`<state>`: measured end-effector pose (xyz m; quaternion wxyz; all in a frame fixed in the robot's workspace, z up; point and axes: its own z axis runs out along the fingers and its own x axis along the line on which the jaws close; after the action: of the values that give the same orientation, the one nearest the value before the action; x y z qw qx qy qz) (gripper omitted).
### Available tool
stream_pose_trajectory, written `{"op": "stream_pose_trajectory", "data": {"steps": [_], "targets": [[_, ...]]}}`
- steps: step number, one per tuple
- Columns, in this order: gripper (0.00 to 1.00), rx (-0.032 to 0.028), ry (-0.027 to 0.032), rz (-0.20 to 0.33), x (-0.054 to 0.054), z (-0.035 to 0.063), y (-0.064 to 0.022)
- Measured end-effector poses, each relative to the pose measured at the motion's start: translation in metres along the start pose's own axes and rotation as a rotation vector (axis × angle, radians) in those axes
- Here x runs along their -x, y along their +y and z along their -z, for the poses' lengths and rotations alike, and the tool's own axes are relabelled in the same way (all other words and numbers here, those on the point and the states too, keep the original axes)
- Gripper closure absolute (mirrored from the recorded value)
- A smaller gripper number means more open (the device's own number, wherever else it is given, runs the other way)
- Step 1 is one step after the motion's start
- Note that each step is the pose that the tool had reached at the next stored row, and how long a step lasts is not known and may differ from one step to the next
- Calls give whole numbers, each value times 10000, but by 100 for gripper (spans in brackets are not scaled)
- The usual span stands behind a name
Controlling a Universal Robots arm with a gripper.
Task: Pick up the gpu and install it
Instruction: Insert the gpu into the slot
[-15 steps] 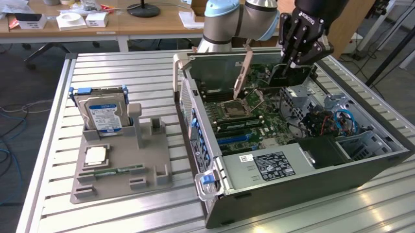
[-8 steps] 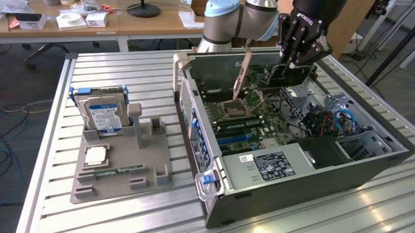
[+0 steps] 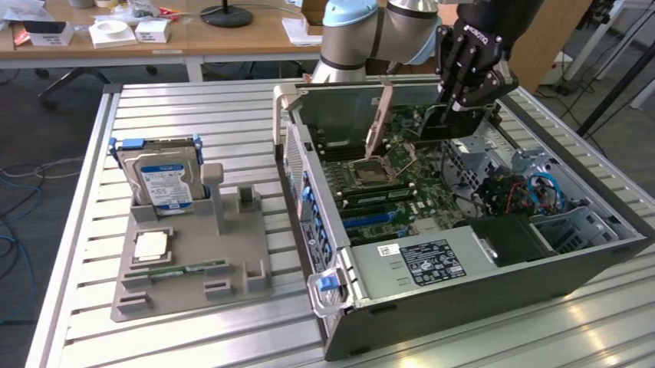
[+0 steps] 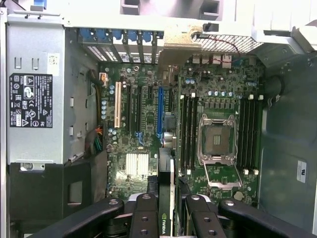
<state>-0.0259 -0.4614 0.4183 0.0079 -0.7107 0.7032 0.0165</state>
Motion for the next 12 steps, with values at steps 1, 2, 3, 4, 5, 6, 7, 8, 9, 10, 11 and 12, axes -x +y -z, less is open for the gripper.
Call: {"op": "stream_pose_trajectory", "data": {"steps": [1, 2, 3, 4, 5, 6, 7, 8, 9, 10, 11, 12], "targets": [[74, -5, -1, -3, 7, -12, 2], [74, -12, -3, -7, 14, -23, 5], [74, -17, -1, -9, 21, -34, 8], [74, -24, 0, -12, 27, -47, 11], [74, -27, 0, -13, 32, -58, 14], [74, -29, 1, -16, 37, -69, 16], [74, -31, 0, -17, 43, -80, 18], [74, -31, 1, -17, 48, -87, 19], [74, -32, 7, -18, 55, -88, 21], [74, -32, 7, -18, 56, -88, 21], [74, -32, 7, -17, 55, -88, 21], [74, -32, 7, -17, 55, -88, 21]]}}
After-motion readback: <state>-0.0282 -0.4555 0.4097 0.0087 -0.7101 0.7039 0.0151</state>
